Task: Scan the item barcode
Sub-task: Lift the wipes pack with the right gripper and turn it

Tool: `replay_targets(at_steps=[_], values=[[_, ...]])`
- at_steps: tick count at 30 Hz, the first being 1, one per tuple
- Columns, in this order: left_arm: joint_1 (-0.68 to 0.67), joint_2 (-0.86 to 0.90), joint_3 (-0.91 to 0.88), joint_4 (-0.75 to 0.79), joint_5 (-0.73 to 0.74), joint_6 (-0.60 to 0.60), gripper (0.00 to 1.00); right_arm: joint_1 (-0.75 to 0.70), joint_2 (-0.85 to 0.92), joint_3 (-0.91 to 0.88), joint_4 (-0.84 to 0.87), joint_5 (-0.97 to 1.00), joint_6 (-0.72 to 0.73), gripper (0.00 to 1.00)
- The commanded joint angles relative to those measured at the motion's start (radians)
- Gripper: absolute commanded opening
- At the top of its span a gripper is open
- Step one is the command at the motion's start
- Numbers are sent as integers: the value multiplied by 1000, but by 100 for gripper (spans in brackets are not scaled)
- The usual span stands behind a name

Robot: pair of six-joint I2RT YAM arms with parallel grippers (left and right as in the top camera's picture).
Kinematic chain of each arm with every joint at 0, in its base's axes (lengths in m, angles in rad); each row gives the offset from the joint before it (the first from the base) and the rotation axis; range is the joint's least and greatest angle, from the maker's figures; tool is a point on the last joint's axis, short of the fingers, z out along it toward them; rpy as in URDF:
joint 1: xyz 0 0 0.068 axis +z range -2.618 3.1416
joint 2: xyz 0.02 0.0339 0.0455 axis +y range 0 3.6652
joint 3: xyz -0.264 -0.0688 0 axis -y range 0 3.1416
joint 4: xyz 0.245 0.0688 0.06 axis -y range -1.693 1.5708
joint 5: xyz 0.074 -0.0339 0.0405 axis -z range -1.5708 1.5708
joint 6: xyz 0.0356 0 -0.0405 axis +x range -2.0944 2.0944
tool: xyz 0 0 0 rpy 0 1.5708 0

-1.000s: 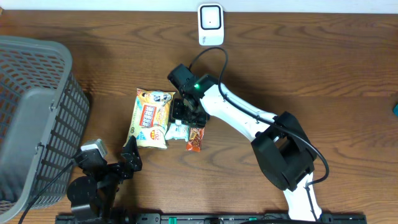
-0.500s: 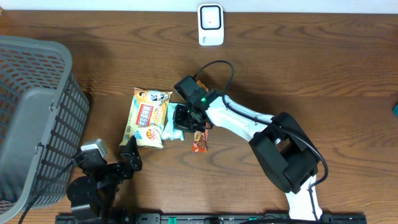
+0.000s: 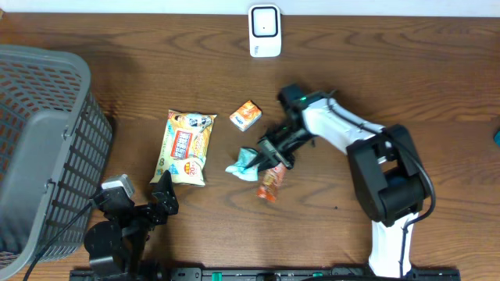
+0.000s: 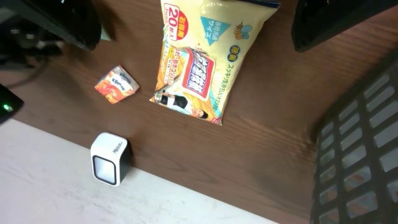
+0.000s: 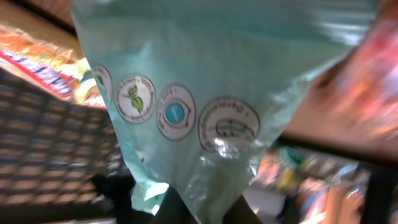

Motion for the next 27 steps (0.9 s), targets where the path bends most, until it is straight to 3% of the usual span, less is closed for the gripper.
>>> replay_targets(at_steps=[1,12,27], values=[[2,-3,-2,3,12,-5,98,-44,-39,-3,-119,-265,16,1],[2,-3,-2,3,12,-5,98,-54,-39,-3,-323,-395,-91,1],[2,-3,-2,3,12,-5,98,-50,-39,-3,-327,-465,-111,1]])
